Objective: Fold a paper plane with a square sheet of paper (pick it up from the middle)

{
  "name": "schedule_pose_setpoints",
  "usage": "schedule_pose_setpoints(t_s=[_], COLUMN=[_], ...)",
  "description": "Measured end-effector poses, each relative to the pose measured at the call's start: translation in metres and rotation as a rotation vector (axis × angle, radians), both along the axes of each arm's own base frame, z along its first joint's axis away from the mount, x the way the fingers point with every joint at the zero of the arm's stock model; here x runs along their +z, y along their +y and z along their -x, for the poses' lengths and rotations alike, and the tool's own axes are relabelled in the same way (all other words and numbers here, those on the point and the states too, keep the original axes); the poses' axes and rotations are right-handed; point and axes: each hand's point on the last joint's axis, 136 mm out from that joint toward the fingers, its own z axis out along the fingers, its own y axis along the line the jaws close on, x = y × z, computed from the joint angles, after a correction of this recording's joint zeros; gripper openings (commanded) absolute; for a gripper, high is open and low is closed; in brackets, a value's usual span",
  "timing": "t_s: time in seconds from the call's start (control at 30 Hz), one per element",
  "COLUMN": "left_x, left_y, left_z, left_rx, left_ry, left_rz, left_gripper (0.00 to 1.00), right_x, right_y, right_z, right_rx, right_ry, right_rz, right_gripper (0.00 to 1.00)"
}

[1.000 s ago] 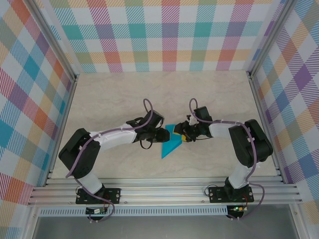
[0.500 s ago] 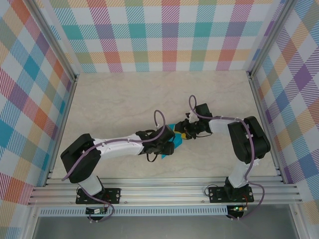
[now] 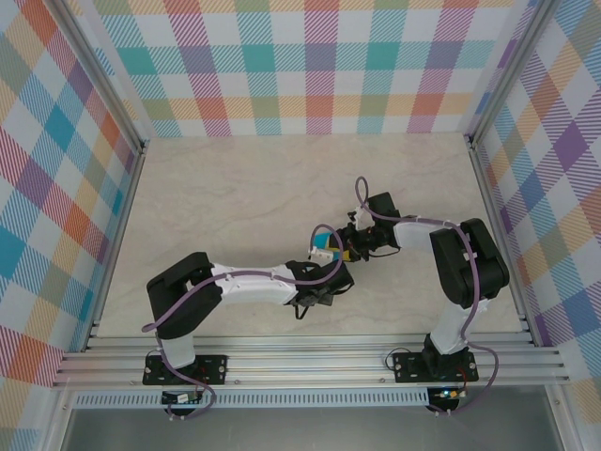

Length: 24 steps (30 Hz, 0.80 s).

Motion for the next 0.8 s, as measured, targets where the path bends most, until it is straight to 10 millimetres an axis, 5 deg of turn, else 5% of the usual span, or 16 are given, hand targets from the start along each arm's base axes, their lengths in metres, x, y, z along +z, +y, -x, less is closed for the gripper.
schedule_pose_setpoints(t_s=[0.8], left_x=[-0.0001], left_y=[0.0095], left_z=[-0.0063], left_rx=[0.030], left_ry=[-0.042], left_rz=[-0.045], left_gripper=[0.32], right_x=[0.0015], right_y=[0.0005], right_z=[0.0025], right_rx=[0.006], right_ry=[0.018], right_rz=[-0.006], right_gripper=[0.29])
